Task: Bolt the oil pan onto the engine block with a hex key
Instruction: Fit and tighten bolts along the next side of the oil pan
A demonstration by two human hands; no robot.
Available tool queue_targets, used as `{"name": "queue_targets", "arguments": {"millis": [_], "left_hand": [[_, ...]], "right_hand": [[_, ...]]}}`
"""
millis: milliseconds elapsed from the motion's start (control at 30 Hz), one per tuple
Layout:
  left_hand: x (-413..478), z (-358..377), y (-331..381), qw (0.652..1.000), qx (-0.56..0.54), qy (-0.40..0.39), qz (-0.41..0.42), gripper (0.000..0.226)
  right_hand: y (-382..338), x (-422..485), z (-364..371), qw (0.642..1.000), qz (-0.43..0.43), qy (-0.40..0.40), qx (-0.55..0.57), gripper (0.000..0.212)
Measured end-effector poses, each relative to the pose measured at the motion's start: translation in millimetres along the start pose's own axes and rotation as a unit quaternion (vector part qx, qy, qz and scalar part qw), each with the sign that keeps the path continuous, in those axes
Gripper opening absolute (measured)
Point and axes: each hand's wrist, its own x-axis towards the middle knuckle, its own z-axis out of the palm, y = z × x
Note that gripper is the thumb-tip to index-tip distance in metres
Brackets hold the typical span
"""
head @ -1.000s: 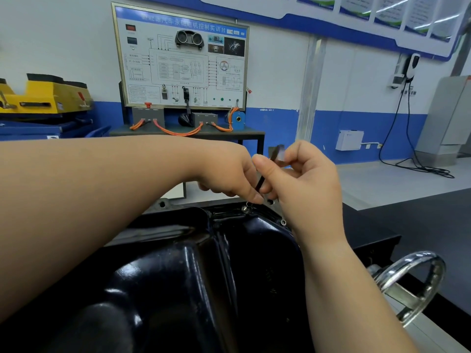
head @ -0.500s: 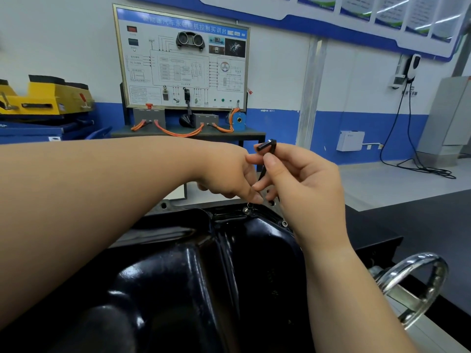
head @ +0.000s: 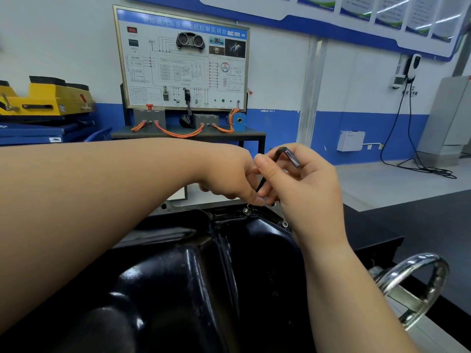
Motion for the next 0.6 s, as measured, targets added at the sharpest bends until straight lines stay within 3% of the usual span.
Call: {"name": "queue_targets", "arguments": {"millis": [167,400,600], "left_hand": [[-2.1,-0.8,-0.6,1.000,0.004,0.007,-0.003,0.041],[-0.9,-0.5,-1.9,1.000,0.002,-0.005,-0.008,0.040],[0.7,-0.1,-1.3,1.000,0.003,-0.008,-0.006,0.045]], "right_hand": [[-0.9,-1.2,0.0,0.999,-0.004,-0.035,-0.006,0.021],[-0.5,0.6,0.2,1.000,-0.002,-0.012,-0.009,0.019],[0.8,1.7,-0.5,0.999,-0.004,0.027,-0.023,0.034]]}}
